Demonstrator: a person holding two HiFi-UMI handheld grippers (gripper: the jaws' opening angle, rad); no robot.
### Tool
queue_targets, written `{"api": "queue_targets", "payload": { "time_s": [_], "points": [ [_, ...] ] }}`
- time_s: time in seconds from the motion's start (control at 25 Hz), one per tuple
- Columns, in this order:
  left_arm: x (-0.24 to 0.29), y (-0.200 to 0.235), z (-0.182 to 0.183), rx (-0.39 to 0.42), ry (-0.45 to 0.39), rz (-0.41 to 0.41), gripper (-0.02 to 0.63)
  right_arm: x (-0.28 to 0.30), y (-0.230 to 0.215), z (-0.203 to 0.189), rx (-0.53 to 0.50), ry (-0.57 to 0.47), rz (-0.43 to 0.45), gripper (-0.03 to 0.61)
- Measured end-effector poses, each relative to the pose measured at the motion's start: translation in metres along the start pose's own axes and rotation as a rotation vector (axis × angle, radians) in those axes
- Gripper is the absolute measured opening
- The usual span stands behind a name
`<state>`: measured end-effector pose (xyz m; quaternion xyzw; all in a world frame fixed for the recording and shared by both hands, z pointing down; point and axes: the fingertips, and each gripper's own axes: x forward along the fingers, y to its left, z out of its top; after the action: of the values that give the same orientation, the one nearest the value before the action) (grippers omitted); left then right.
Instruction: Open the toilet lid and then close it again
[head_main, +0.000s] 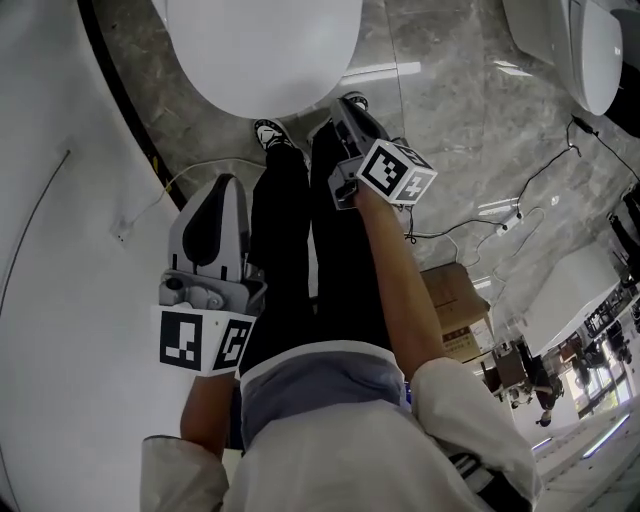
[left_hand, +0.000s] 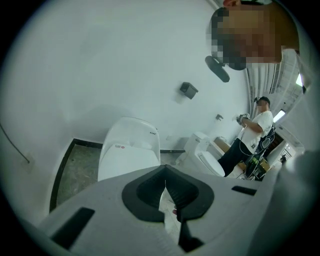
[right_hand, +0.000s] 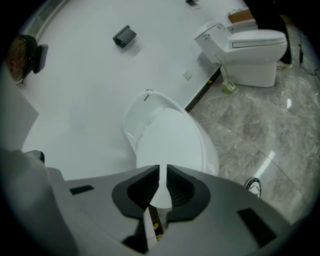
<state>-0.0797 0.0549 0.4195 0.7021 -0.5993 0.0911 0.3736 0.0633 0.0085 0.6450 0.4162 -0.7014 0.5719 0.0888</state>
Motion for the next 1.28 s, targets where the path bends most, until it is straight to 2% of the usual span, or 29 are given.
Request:
{"api": "queue_targets", "payload": {
  "time_s": [0.28, 0.32, 0.4, 0.84, 1.08, 1.28],
  "points": [
    [-0.001, 0.012, -0.011, -0.030, 0.029, -0.006, 0.008, 0.024, -0.030, -0.023, 0.165, 0.002, 0.071, 0.015],
    [-0.003, 0.015, -0.013, -0.035, 0.027, -0.004, 0.008, 0.028, -0.033, -0.027, 0.170, 0.002, 0.071, 0.019],
    [-0.006, 0.019, -0.018, -0.040, 0.029, -0.002, 0.008, 0.034, -0.041, -0.036, 0.171, 0.010, 0.066, 0.074],
    [-0.006, 0.031, -0.039, -0.041, 0.058, -0.014, 0.008, 0.062, -0.065, -0.056, 0.204, 0.028, 0.018, 0.127],
    [-0.012, 0.037, -0.046, -0.039, 0.064, -0.007, 0.008, 0.068, -0.075, -0.062, 0.219, 0.037, -0.017, 0.135],
    [-0.017, 0.041, -0.044, -0.036, 0.061, 0.009, 0.008, 0.071, -0.073, -0.062, 0.219, 0.037, -0.014, 0.140]
  ]
}}
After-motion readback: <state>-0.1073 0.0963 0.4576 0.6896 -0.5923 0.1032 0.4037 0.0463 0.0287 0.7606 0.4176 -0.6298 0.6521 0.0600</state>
